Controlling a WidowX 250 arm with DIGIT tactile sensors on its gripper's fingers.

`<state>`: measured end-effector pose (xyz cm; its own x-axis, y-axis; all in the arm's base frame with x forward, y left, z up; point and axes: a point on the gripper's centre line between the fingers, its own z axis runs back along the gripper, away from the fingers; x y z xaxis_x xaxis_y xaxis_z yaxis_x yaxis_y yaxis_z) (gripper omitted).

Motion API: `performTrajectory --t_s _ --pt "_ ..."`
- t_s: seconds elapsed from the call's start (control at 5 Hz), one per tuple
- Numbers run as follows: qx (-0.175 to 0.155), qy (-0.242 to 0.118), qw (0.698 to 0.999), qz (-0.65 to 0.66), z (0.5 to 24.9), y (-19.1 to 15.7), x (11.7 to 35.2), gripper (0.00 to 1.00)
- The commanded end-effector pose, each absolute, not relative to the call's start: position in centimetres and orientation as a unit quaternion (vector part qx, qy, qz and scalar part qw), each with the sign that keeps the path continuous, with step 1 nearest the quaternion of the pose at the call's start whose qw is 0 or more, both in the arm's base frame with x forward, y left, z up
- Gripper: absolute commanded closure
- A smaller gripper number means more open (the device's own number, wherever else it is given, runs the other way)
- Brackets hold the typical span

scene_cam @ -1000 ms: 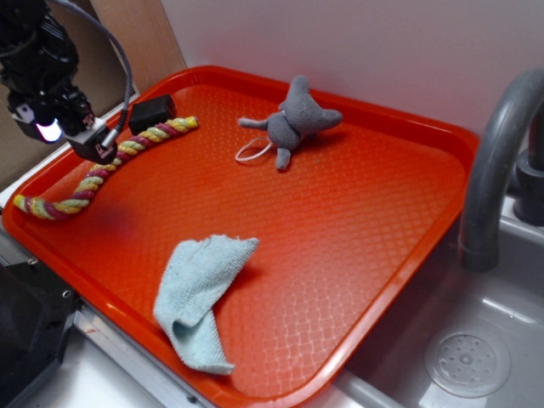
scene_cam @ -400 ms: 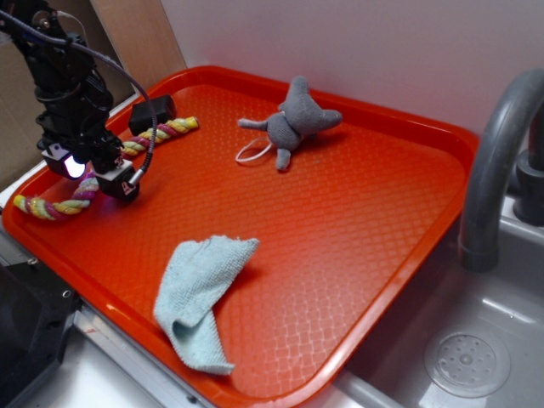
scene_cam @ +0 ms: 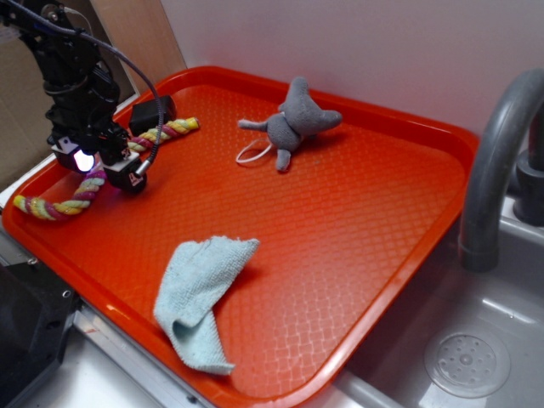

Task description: Grab the multicolored rope.

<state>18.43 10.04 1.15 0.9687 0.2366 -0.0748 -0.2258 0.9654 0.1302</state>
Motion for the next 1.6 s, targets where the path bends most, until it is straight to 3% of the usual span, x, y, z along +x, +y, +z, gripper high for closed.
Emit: performTrajectory --t_s 0.0,0.4,0.6,0.8,1.0,1.4 --pt "0.043 0.054 0.991 0.112 0.1 10.7 17.9 1.0" --pt "0.054 0.041 0.992 0.109 1.2 11.2 18.4 1.0" --pt "0.071 0.016 0.994 0.083 3.0 10.6 19.1 1.0" --pt "0.093 -0.021 0.992 0.08 6.9 7.7 19.3 1.0" --pt "0.077 -0.038 0.993 0.083 10.9 4.7 19.1 1.0" --pt "0.005 -0.025 1.0 0.001 17.5 -2.4 18.3 1.0"
